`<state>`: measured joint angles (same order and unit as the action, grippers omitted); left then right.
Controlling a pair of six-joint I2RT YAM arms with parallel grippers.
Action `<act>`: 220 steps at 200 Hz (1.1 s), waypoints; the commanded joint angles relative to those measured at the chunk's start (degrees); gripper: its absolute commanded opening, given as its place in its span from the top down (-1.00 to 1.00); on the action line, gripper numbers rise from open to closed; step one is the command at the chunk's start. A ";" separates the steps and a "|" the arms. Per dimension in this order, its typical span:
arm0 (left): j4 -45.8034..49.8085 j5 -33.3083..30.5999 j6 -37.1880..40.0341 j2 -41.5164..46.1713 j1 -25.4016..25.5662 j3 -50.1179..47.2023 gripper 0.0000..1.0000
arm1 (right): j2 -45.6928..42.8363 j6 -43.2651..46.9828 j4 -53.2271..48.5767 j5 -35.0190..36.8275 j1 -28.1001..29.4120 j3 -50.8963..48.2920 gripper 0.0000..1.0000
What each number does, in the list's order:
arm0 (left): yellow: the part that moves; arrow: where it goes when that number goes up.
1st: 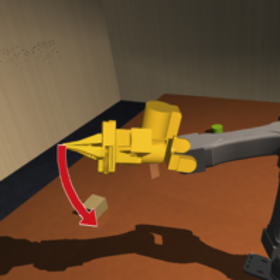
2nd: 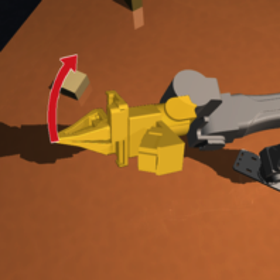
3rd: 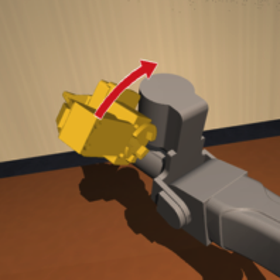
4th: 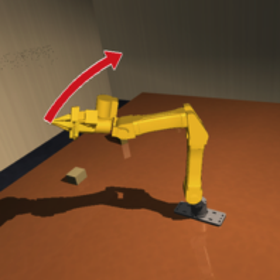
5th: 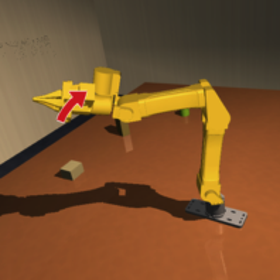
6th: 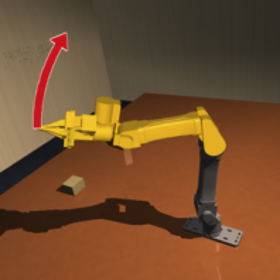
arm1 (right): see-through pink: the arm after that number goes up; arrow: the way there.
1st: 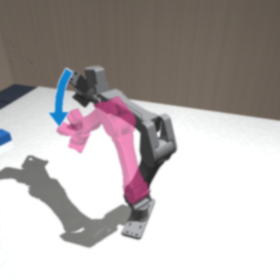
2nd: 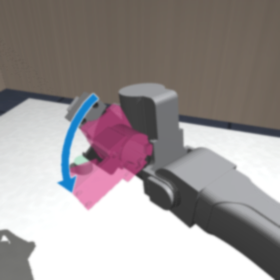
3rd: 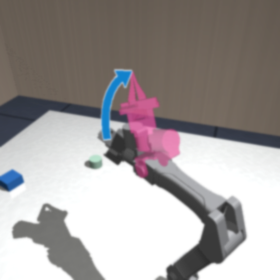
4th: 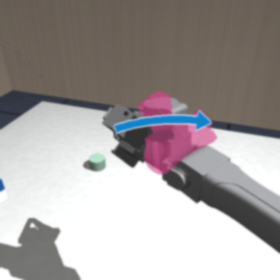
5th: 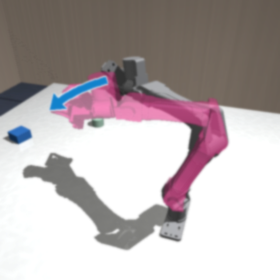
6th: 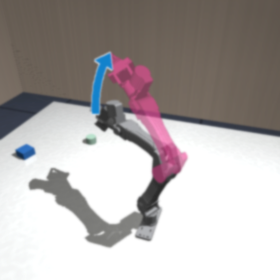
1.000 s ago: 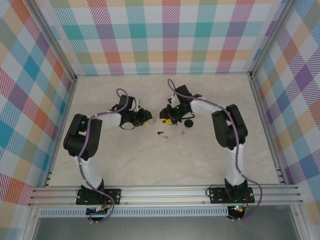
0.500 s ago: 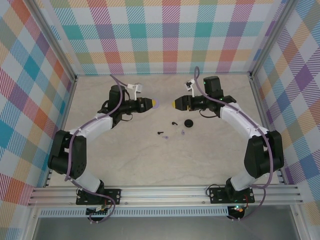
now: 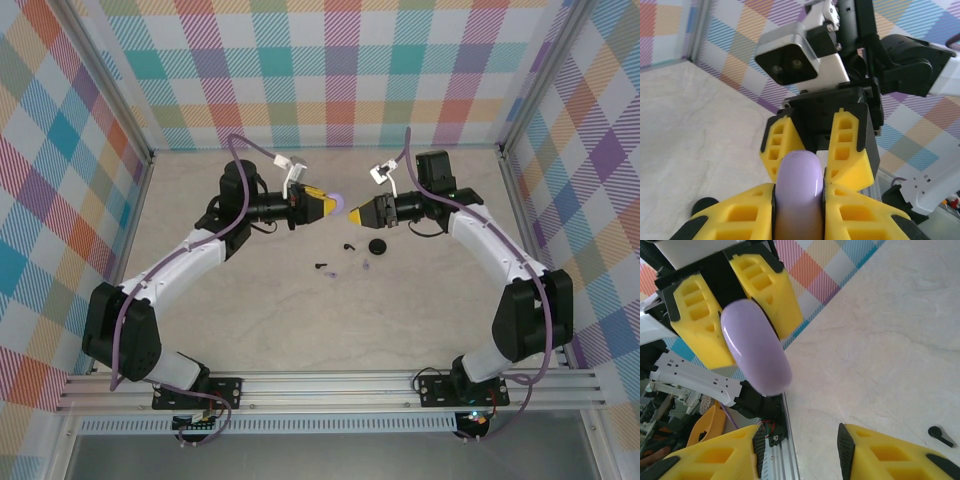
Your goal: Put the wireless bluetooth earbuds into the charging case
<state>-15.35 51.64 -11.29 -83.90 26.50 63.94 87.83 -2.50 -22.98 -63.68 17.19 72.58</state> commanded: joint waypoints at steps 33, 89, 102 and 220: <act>0.12 2.84 2.77 0.53 1.62 2.66 0.71 | -2.35 2.82 -0.86 -5.29 1.08 3.77 0.14; 0.50 3.39 2.24 -0.51 2.24 3.56 0.72 | -0.83 4.57 -4.01 -5.80 2.32 6.94 0.25; 0.50 3.48 2.06 -0.65 2.37 3.65 0.72 | -0.74 4.92 -4.22 -5.95 2.66 7.26 0.25; 0.19 3.65 -4.24 -4.84 2.59 6.34 0.71 | -0.70 6.41 -5.32 -6.12 3.64 9.16 0.45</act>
<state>-15.16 56.82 -13.96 -86.41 28.47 68.58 87.39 2.26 -28.12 -65.63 19.42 79.31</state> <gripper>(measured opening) 0.221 0.297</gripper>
